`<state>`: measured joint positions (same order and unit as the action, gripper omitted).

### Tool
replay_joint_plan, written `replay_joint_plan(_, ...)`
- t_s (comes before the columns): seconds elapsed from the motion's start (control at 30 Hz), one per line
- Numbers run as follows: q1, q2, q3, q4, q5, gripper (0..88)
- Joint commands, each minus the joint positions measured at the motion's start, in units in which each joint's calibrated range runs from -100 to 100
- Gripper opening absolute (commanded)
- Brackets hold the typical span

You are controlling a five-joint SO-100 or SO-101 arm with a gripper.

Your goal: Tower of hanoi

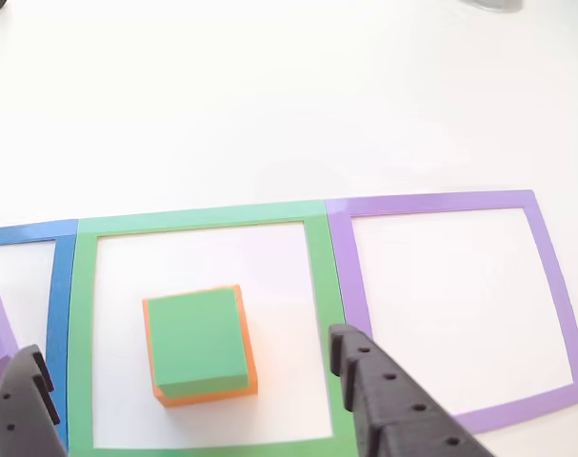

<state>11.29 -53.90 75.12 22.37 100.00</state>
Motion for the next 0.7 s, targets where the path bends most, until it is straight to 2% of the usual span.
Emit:
replay_joint_plan(0.0, 0.1, 7.0, 5.2, -22.0, 0.0, 35.1)
replay_joint_plan(0.13, 0.5, 16.0, 8.6, -37.8, 0.0, 34.6)
replay_joint_plan(0.27, 0.1, 22.9, 11.3, -48.7, 0.0, 35.2)
replay_joint_plan(0.43, -0.3, 29.3, 13.2, -57.0, 0.0, 35.2)
replay_joint_plan(0.67, -1.2, 36.5, 13.2, -63.4, 0.0, 35.0)
